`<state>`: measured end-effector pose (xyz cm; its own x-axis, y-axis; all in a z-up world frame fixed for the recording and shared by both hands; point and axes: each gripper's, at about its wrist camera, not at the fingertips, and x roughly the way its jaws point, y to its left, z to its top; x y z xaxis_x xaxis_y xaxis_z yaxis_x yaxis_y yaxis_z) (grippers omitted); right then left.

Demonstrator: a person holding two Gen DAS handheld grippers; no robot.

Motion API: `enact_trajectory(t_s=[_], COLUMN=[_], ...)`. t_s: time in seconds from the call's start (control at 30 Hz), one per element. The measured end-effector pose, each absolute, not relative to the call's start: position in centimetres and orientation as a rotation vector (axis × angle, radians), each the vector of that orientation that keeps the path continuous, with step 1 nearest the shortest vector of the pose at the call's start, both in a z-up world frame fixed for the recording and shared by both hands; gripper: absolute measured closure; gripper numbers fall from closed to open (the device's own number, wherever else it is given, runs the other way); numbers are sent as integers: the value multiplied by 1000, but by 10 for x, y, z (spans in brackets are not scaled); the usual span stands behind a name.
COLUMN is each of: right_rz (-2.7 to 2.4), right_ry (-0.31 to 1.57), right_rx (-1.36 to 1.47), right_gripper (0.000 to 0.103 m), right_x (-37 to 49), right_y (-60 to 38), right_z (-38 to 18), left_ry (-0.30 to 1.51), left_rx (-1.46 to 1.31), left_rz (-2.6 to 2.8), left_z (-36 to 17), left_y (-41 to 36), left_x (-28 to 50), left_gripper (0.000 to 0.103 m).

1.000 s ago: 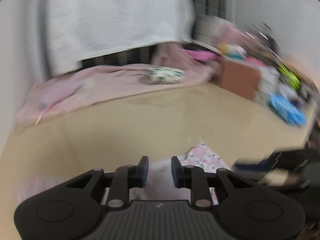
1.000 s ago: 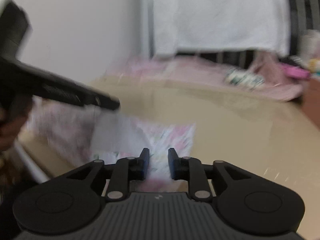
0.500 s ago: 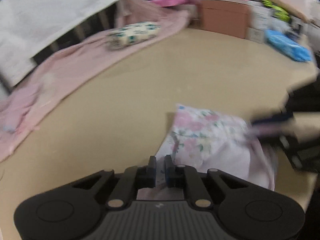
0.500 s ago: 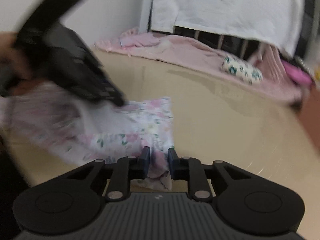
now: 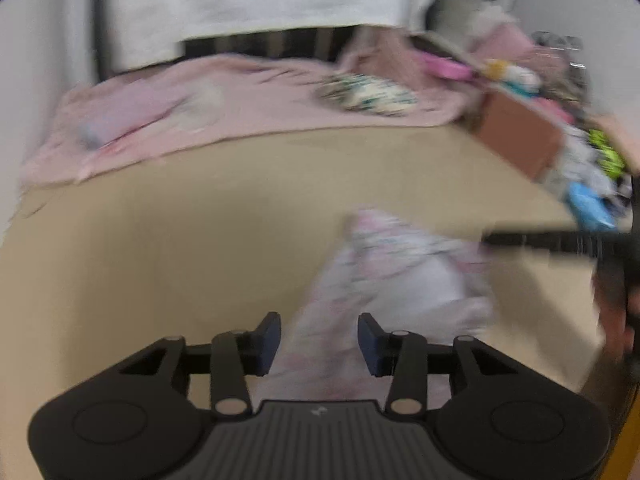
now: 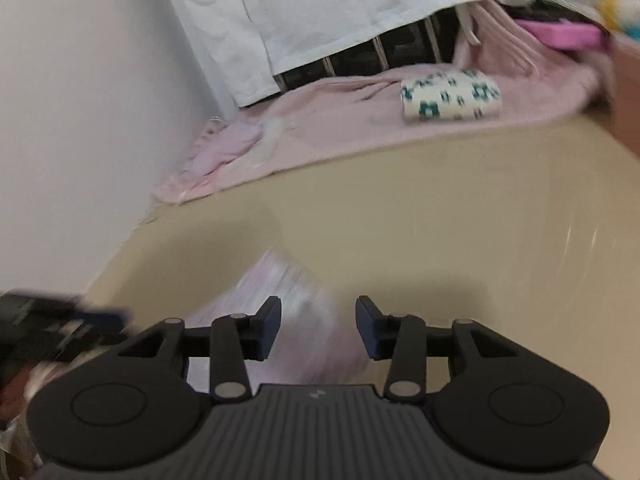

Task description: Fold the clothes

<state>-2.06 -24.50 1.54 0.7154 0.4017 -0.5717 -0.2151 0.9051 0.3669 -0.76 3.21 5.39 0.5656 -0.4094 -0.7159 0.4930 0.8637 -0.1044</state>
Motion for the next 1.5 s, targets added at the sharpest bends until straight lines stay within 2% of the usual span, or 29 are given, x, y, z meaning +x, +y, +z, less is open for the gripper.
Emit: enact_trajectory(t_s=[0.03,0.1,0.13,0.17,0.2,0.27,0.37,0.43,0.5,0.53,0.57,0.6,0.63,0.7,0.77,0.83,0.87,0.9,0.93,1.0,1.07,1.1,1.13,1.23,1.4,1.47,1.5], right_rz=[350,320,305,288,267,277,305,323,346,359,392,419,423,406,396,408,417,427,437,460,462,455,449,464,549,575,574], right_ry=[696,695,694,695,709,718,735,748,736,727,699,686,687,729,806,809,797,784,766,744,743,741,738,698,691,752,754], right_rx=[294,225,191,153,96,34,-9,-29,4,24,68,118,163,262,325,328,313,295,260,193,126,97,70,34,34,-11,-6], right_gripper=[61,63,71,83,85,88,89,89,87,83,69,63,61,63,70,71,71,70,70,70,71,73,88,103,102,100,99], right_x=[-37,-41,-42,-43,-34,-5,56,98,109,113,108,106,108,121,134,127,121,114,106,92,86,84,82,76,58,58,58], right_y=[-242,-226,-218,-210,-203,-195,-187,-183,-193,-199,-207,-217,-223,-228,-223,-215,-211,-207,-202,-192,-181,-176,-171,-163,-160,-151,-151], right_z=[10,1,-4,-7,-4,-1,3,6,15,20,26,30,32,27,17,15,15,16,17,16,12,10,8,13,28,22,22], left_ry=[813,825,831,817,802,772,828,780,701,655,655,660,694,746,774,892,931,968,976,969,954,936,913,840,795,810,812], left_rx=[137,194,222,221,225,171,-112,-288,-409,-439,-392,-334,-280,-225,-237,-258,-249,-238,-213,-258,-343,-379,-399,-441,-465,-447,-439], left_rz=[-543,-477,-441,-407,-371,-274,-182,-271,-337,-357,-347,-332,-293,-292,-409,-432,-406,-375,-363,-357,-401,-422,-424,-415,-359,-360,-384], left_z=[49,38,32,30,29,26,36,56,72,79,81,82,84,87,85,71,62,54,46,31,17,13,11,9,6,5,6], left_y=[21,4,-5,-10,-13,-16,-5,14,41,55,62,67,68,64,64,60,56,52,43,38,41,43,46,57,69,67,65], left_x=[-7,-3,-1,0,-1,5,8,-16,-46,-60,-61,-61,-52,-22,14,61,80,97,108,129,134,136,135,122,110,110,110], left_gripper=[61,73,76,77,77,75,72,69,53,38,33,35,42,44,43,45,59,66,70,71,81,88,100,102,101,88,87])
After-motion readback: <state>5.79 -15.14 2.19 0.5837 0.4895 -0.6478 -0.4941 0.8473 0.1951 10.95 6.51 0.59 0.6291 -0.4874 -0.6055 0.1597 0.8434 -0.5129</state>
